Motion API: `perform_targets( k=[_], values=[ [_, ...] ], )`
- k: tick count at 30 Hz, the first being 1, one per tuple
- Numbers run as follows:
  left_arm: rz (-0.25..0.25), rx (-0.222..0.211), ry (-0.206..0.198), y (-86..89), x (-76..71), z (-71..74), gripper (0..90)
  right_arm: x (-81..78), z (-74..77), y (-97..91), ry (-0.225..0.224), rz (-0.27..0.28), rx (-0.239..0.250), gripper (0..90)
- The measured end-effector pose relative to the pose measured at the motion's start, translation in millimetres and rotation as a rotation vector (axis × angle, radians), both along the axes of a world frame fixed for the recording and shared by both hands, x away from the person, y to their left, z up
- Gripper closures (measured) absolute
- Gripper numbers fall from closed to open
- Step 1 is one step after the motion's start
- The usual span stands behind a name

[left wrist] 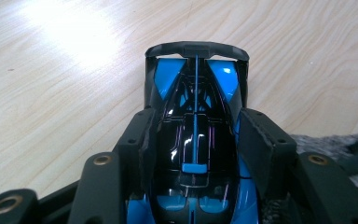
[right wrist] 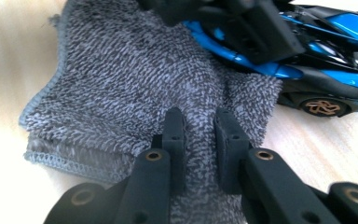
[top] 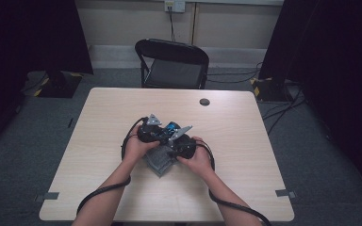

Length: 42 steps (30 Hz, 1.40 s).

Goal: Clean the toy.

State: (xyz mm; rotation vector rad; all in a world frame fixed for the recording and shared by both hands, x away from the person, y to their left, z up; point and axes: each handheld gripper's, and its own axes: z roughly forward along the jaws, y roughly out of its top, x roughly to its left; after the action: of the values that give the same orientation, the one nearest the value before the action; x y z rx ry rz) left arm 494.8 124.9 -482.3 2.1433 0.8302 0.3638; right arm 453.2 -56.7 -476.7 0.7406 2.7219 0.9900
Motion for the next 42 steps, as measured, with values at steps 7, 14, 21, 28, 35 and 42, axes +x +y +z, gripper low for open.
perform_targets(
  k=[7, 14, 21, 28, 35, 42],
  values=[
    [-0.003, 0.005, -0.001, -0.3, 0.0, 0.1, 47.8, 7.5, -1.3, -4.4, 0.012, -0.045, 0.015, 76.5],
    [-0.004, 0.011, -0.005, -0.7, -0.1, 0.3, 47.8, 11.2, 0.3, -6.9, 0.003, -0.058, -0.004, 76.6],
    [-0.006, 0.005, -0.002, 0.0, -0.1, 0.0, 47.9, 17.9, 0.1, -18.7, 0.007, -0.099, -0.004, 76.6],
    [-0.006, 0.005, -0.002, -0.1, 0.0, -0.1, 47.9, 23.2, 1.1, -28.9, 0.007, -0.135, -0.016, 76.6],
    [-0.006, 0.002, -0.002, 0.3, -0.2, -0.3, 47.9, 27.6, 2.3, -36.2, -0.001, -0.167, -0.036, 76.6],
    [-0.006, 0.009, -0.007, 1.2, 0.1, 0.2, 47.9, 31.0, 2.7, -47.3, -0.008, -0.212, -0.045, 76.6]
  ],
)
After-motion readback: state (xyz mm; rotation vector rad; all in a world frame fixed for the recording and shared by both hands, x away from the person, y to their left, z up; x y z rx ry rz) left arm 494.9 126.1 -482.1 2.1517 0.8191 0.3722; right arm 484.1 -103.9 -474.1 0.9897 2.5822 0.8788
